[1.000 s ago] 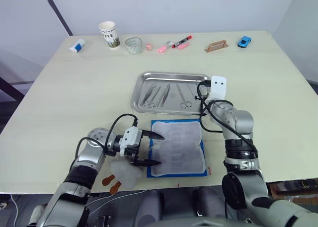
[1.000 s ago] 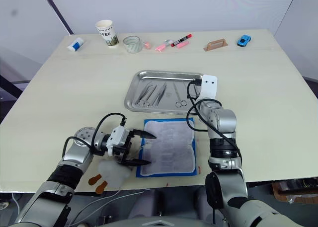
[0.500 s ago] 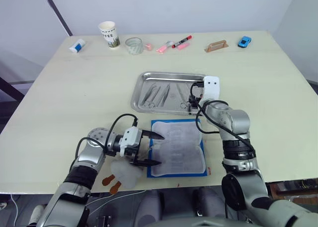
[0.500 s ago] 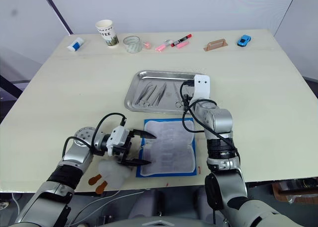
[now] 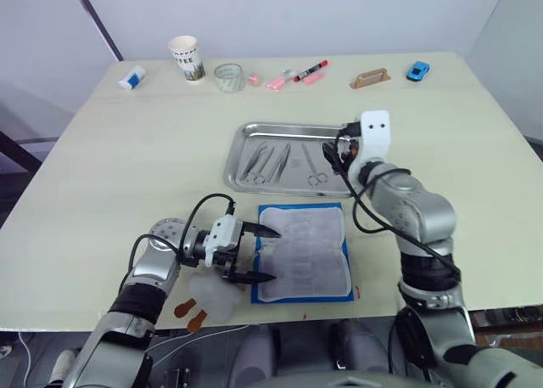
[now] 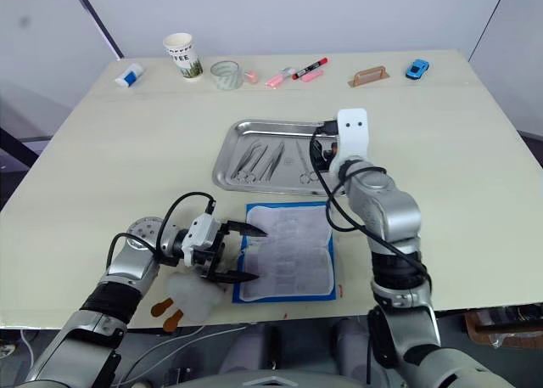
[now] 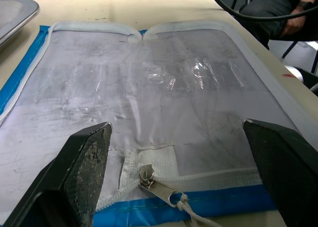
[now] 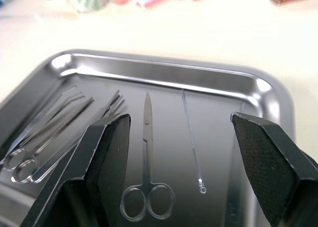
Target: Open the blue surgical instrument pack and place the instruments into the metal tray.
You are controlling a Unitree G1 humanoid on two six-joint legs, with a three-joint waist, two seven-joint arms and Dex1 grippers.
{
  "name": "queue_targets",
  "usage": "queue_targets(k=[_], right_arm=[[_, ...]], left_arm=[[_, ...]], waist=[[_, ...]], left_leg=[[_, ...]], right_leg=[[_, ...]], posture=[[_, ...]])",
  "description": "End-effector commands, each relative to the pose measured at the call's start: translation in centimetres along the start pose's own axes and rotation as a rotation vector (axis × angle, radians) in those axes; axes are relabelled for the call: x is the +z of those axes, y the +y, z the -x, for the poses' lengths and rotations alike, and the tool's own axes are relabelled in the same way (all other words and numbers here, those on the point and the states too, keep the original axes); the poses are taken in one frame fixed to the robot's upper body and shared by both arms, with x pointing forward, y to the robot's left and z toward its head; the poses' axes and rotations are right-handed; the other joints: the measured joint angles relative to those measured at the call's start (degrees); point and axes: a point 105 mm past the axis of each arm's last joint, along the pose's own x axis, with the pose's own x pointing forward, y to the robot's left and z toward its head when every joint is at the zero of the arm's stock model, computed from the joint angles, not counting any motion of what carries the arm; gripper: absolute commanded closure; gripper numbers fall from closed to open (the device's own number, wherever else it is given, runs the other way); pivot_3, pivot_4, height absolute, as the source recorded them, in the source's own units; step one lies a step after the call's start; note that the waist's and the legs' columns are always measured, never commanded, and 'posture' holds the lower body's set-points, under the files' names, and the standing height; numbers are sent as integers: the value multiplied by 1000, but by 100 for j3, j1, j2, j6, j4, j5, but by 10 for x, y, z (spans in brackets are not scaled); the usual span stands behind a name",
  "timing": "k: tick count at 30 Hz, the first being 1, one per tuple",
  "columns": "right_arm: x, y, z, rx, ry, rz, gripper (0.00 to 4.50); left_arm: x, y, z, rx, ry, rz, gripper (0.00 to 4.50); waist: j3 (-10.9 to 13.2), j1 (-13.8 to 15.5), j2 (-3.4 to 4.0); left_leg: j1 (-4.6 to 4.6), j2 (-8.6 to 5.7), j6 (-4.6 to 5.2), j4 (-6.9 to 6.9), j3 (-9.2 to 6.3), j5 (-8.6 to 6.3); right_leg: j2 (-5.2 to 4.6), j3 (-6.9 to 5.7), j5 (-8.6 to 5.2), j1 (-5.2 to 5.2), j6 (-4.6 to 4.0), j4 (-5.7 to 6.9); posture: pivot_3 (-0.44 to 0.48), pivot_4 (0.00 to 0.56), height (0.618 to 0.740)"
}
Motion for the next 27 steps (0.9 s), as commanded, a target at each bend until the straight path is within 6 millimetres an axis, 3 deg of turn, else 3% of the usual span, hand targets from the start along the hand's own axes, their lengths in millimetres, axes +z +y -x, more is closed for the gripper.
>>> queue_targets(k=[1, 7, 13, 20, 22, 27], right_arm=[[19, 3, 27, 170, -158, 51, 934], [13, -13, 63, 306, -226, 120, 934], [-1, -34, 90, 361, -247, 161, 934], [-25, -66, 130, 407, -157, 135, 934], [-33, -70, 144, 431, -124, 144, 402], [-55, -92, 184, 415, -67, 109, 198]], left_arm=[[12, 0, -3, 52, -81, 58, 0], [43, 5, 11, 151, -174, 96, 0], [49, 4, 36, 274, -161, 186, 0], [44, 12, 93, 623, -165, 252, 0], [39, 7, 107, 685, -133, 266, 0], [10, -20, 142, 819, 38, 277, 0]], waist=[[1, -8, -2], [20, -66, -27], [40, -111, -37], [76, -67, -67], [77, -72, -69], [80, -68, -72]], left_leg=[[-6, 0, 0, 0, -2, 0], [-89, 0, 0, 9, -34, 0], [-80, 0, 0, 4, -41, 0], [-80, -1, -1, 9, -39, 0], [-70, -1, -1, 13, -39, 0], [-69, -1, -1, 9, -38, 0]], right_leg=[[1, -2, 0, -4, 0, -1], [0, -30, 2, -56, 4, -19], [3, -32, 2, -54, 3, -16], [-2, -33, 1, -53, 3, -13], [-2, -33, 2, -45, 3, -8], [-2, -33, 0, -45, 1, -11]], posture=[[0, 150, 737], [0, 150, 737], [0, 150, 737], [0, 150, 737], [0, 150, 737], [0, 150, 737]])
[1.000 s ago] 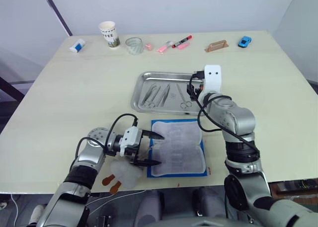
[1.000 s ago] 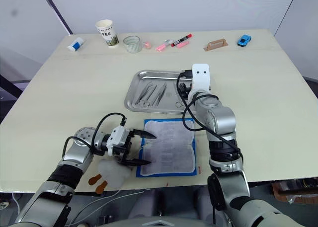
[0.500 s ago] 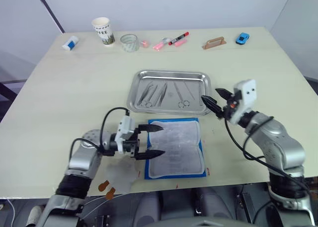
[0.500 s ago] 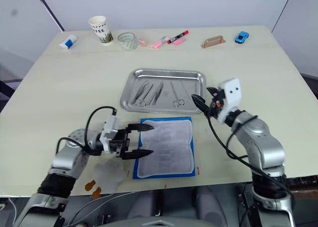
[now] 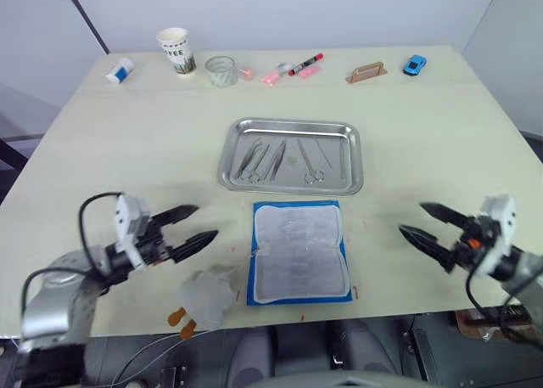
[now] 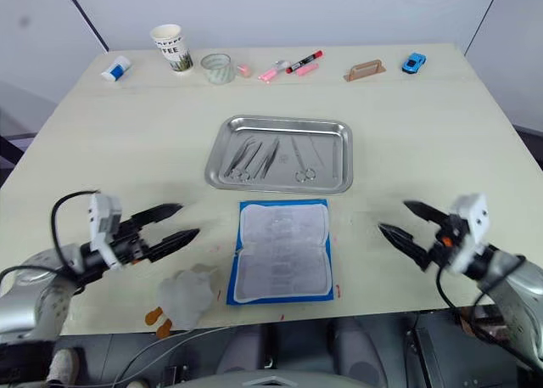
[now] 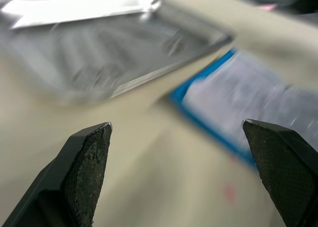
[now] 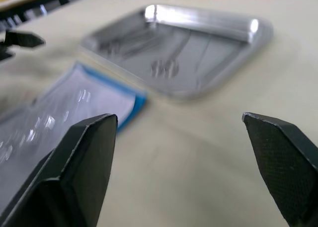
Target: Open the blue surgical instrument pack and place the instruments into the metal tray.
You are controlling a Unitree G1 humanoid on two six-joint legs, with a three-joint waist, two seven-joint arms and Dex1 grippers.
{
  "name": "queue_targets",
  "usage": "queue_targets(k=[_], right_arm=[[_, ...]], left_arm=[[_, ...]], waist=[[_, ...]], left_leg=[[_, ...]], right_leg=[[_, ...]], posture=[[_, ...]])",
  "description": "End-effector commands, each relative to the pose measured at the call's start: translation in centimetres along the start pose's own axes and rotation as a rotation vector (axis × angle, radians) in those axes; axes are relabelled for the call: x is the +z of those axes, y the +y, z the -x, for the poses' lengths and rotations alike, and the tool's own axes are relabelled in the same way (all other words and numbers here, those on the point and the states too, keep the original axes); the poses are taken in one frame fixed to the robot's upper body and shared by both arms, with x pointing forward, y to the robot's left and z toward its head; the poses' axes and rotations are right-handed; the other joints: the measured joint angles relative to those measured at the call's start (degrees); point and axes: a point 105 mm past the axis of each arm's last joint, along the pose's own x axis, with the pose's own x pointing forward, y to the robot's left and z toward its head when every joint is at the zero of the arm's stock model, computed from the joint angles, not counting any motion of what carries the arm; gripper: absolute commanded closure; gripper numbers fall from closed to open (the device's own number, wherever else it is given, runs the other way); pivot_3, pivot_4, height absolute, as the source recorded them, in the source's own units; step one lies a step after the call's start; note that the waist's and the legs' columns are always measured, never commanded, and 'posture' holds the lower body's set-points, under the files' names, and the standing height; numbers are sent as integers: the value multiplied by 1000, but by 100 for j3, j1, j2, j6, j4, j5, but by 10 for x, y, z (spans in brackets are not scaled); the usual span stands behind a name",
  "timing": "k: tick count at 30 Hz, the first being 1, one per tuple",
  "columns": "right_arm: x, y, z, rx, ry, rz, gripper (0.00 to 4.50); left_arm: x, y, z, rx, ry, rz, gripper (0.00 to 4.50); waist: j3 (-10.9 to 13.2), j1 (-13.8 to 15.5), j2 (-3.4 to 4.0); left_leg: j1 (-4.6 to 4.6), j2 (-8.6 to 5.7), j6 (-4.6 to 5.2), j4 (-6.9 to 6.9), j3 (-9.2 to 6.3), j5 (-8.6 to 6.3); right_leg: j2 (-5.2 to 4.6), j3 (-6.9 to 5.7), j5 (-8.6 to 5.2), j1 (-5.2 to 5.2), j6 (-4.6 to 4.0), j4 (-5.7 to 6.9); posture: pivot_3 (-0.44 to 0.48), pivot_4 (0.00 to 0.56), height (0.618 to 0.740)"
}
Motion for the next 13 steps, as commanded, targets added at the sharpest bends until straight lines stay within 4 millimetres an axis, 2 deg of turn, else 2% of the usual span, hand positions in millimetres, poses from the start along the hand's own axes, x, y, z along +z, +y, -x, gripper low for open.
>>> queue_targets(k=[1, 5, 13], right_arm=[[9, 0, 22, -2, -45, 48, 198], [-1, -3, 40, -25, -28, 30, 198], [-15, -8, 55, -31, -14, 27, 198]], left_arm=[[-3, 9, 23, 92, 46, -84, 0], [-15, 11, 40, 154, 76, -80, 0], [-24, 9, 51, 194, 105, -76, 0]], waist=[[0, 1, 0], [2, 9, -8], [2, 35, -8]], left_leg=[[4, 0, 0, 1, 1, 0], [14, 0, 0, 4, 3, 0], [16, 0, -1, 4, 4, 0]], right_leg=[[0, 1, 0, 3, 0, 0], [-3, 0, 0, 11, 2, 2], [-5, -1, 0, 15, 0, 1]], posture=[[0, 150, 737], [0, 150, 737], [0, 150, 737]])
